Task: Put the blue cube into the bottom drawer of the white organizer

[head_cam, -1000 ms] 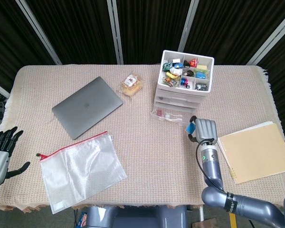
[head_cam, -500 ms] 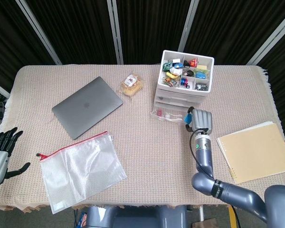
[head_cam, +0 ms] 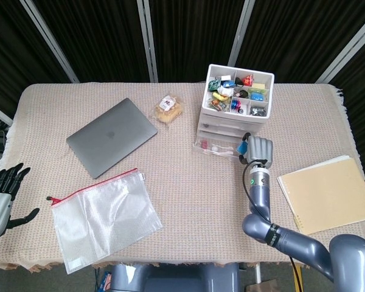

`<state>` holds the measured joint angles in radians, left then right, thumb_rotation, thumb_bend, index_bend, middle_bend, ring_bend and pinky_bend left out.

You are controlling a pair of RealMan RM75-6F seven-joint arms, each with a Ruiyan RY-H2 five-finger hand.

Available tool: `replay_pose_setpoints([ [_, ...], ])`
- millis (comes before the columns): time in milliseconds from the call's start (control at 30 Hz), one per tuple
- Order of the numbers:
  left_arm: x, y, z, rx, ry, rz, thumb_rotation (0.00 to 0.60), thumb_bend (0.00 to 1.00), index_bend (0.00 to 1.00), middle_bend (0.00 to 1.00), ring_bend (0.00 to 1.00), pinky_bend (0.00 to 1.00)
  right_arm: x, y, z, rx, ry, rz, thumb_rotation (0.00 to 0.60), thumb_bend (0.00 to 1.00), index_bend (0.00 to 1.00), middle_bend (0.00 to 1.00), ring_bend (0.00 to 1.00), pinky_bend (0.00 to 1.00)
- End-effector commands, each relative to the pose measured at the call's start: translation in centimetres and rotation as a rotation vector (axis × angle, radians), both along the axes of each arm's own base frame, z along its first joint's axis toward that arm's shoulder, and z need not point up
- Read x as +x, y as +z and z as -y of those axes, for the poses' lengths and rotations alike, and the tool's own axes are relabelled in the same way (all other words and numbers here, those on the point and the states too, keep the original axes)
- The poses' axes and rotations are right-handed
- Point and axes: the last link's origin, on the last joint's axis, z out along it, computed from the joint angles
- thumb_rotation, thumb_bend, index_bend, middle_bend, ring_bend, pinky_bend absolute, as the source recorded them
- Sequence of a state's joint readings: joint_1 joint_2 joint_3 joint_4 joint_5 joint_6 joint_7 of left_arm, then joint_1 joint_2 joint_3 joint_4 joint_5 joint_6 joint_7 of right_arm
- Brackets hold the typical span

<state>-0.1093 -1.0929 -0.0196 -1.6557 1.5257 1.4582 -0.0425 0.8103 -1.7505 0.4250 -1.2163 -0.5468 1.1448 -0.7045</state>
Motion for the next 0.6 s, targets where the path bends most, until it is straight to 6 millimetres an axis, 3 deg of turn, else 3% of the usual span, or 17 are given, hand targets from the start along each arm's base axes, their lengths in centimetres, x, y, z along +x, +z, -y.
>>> replay_pose_setpoints([
  [33, 0.01, 0.00, 0.01, 0.001, 0.000, 0.000, 0.600, 0.24, 0.07, 0.00, 0.00, 0.00, -0.13, -0.05, -0.14, 0.000, -0.003, -0.006, 0.600, 0.19, 0.36, 0.84, 0.88, 0.69],
  [600, 0.02, 0.02, 0.00, 0.004, 0.002, 0.000, 0.600, 0.24, 0.07, 0.00, 0.00, 0.00, -0.01, 0.38, -0.79, -0.012, 0.013, -0.005, 0.600, 0.16, 0.31, 0.84, 0.88, 0.69],
])
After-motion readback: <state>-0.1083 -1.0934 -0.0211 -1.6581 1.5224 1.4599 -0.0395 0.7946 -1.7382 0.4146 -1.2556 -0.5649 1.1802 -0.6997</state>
